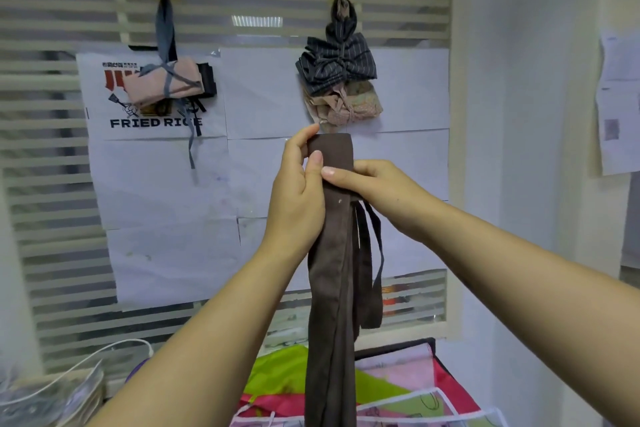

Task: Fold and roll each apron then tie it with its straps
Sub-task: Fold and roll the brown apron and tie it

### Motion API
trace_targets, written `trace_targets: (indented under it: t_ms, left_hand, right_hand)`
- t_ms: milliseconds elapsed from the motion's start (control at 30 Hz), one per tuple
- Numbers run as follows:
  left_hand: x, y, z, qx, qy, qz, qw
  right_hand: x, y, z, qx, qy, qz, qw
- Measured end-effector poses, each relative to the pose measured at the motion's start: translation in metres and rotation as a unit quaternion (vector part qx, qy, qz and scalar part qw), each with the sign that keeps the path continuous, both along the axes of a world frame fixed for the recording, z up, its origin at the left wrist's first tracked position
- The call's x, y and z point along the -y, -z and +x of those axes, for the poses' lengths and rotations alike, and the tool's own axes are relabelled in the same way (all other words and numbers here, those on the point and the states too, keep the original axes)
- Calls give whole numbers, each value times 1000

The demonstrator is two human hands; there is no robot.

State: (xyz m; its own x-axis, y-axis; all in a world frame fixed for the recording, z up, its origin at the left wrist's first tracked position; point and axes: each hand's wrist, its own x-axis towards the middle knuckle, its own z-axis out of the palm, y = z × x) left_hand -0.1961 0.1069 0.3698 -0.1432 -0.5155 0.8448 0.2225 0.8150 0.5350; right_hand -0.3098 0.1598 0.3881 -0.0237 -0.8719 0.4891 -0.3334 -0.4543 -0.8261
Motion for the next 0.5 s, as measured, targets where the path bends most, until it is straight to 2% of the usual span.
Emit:
trace_targets:
  t_ms: [367, 433, 500]
  left_hand:
    - [-10, -4, -15, -24, -31, -37, 999]
    - [-14, 4, -17, -40, -19, -12, 999]
    - [-16, 16, -17, -32, 1, 51, 998]
  right_hand:
    - [-3, -13, -7, 36, -4, -37, 999]
    - [1, -10, -8, 55, 16, -55, 997]
    - [6, -6, -10, 102, 43, -70, 991]
